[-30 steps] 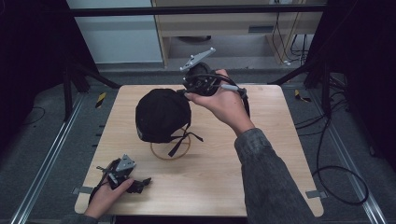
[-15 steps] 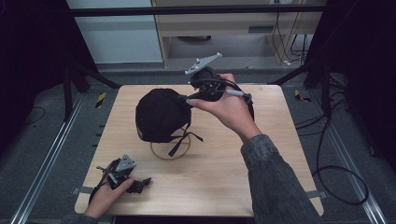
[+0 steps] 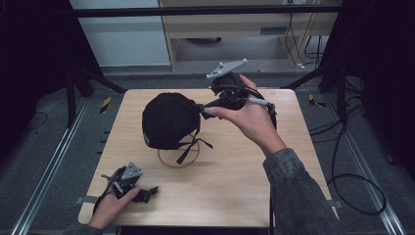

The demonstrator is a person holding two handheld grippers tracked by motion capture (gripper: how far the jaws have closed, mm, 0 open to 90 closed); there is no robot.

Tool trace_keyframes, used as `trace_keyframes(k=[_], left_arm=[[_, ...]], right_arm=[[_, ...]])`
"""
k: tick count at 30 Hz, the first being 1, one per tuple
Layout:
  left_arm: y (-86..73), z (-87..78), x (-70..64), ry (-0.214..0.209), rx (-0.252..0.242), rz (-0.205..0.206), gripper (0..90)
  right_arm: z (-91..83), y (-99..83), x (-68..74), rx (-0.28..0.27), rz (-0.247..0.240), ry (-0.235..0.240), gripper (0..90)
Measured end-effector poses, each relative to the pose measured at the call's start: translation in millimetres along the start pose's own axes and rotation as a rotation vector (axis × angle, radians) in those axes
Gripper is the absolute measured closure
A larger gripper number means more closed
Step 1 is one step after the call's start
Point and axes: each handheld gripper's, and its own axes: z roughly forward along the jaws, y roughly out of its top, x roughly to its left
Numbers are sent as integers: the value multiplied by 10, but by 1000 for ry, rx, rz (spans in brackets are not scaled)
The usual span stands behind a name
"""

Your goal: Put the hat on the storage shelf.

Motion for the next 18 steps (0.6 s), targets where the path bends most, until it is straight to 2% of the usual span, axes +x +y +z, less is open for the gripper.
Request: trace_keyframes(k=[2, 4, 18], left_arm=[[0, 0, -1, 0, 0, 0, 0], [0, 0, -1, 0, 0, 0, 0], [-2, 1, -3, 1, -2, -1, 0]], right_arm=[[-29, -37, -16, -11, -11, -8, 54], [-54, -68, -41, -19, 1, -12, 52], [-220, -330, -186, -8, 30, -71, 47]])
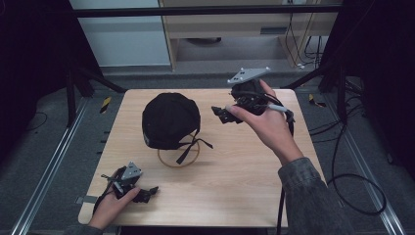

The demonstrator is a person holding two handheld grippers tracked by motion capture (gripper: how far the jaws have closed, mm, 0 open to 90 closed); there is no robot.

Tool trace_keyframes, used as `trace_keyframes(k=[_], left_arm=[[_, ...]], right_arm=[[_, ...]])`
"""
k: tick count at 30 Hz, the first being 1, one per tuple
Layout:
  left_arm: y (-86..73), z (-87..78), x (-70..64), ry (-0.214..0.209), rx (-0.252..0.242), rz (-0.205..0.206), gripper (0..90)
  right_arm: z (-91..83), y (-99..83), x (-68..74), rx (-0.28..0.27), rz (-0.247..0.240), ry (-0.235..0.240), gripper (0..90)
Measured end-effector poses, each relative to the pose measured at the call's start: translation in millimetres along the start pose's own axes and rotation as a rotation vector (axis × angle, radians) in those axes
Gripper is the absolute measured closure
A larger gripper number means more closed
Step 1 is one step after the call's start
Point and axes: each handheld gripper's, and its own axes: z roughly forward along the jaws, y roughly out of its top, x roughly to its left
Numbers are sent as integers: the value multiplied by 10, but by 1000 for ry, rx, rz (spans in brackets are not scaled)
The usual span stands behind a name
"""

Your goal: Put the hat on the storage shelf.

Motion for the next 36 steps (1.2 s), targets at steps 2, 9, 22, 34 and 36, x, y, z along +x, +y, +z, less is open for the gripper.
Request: trace_keyframes(k=[2, 9, 22, 34, 36], left_arm=[[0, 0, -1, 0, 0, 0, 0], [-1, 0, -1, 0, 0, 0, 0], [-2, 0, -4, 0, -1, -3, 0], [-2, -4, -4, 1, 3, 0, 0], [-2, -4, -4, 1, 3, 0, 0]], right_arm=[[1, -57, -18, 4, 1, -8, 47], [-21, -226, -55, 11, 8, -24, 44], [-131, -535, -100, 36, -23, -96, 84], [-229, -915, -228, 43, 0, -135, 106], [-243, -967, -243, 33, 15, -133, 108]])
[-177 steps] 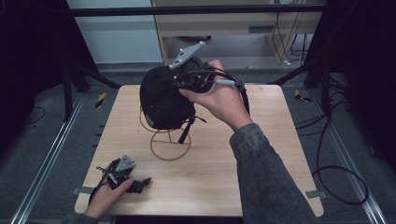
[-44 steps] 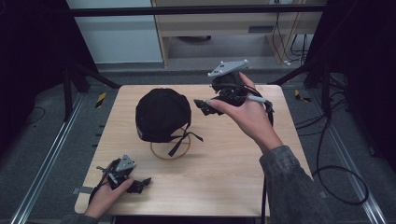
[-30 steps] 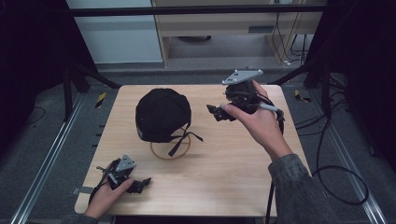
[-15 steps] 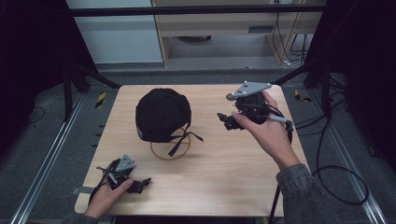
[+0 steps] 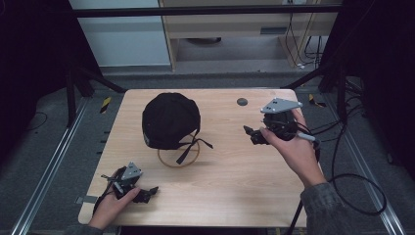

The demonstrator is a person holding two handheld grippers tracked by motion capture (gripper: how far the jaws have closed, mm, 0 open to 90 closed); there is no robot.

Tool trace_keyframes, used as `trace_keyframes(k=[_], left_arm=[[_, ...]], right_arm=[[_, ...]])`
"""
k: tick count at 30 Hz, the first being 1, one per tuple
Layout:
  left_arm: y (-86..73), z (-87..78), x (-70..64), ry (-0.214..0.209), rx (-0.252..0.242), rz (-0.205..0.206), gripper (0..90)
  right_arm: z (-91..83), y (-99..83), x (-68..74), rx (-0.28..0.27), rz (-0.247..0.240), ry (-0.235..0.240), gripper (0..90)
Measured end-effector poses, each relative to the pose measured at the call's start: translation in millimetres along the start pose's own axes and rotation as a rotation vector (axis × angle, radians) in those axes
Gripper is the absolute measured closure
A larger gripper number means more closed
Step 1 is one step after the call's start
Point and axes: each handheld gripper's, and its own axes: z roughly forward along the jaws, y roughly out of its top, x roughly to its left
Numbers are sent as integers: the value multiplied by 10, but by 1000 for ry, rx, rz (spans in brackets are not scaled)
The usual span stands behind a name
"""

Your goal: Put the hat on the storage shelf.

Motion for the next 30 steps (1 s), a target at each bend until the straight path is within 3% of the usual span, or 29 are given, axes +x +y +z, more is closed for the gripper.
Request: trace_keyframes(k=[16, 30], left_arm=[[-1, -1, -1, 0, 0, -1, 0], [-2, -2, -3, -1, 0, 0, 0]], right_arm=[[39, -574, 34, 28, 80, 21, 113], [420, -1142, 247, 116, 179, 96, 98]])
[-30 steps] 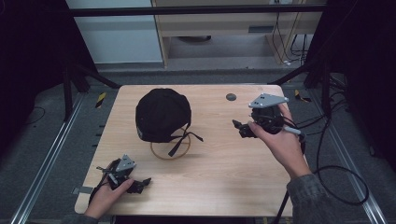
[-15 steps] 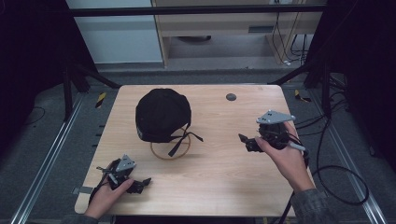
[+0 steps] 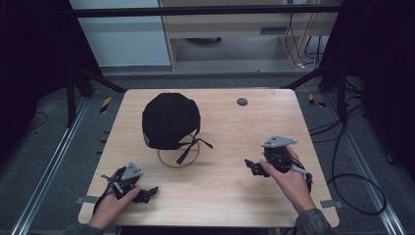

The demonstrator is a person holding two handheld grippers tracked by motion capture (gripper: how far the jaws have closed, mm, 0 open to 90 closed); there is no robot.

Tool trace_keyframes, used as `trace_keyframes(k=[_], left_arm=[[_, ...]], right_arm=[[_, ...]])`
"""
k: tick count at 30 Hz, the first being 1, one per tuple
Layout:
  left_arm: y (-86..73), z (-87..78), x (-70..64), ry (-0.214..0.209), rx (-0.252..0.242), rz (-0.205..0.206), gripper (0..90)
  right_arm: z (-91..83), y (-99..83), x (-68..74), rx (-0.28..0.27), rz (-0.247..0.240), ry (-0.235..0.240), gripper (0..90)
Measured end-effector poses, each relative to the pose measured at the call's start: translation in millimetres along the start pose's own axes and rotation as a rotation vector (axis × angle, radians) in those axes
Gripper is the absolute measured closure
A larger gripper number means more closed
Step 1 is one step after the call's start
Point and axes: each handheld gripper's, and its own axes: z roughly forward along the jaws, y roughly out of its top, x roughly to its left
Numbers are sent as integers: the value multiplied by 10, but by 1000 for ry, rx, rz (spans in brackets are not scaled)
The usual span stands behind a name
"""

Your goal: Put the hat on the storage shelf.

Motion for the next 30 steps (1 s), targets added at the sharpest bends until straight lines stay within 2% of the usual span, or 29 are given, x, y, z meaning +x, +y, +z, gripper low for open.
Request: trace_keyframes(k=[4, 12, 18, 22, 26, 30], left_arm=[[0, 0, 0, 1, 0, -1, 0], [0, -1, -1, 0, 0, 0, 0], [-1, -1, -2, 0, 0, 0, 0], [-1, -1, -2, 0, 0, 0, 0], [-2, -1, -3, 0, 0, 0, 0], [-2, -1, -3, -1, -1, 0, 0]], right_arm=[[156, -113, 38, 47, 38, 6, 77], [447, -345, 69, 89, 100, 2, 82], [570, -434, 66, 117, 132, -5, 76], [594, -457, 86, 88, 137, -32, 72], [636, -494, 168, 68, 86, -107, 64], [636, -496, 175, 68, 89, -115, 63]])
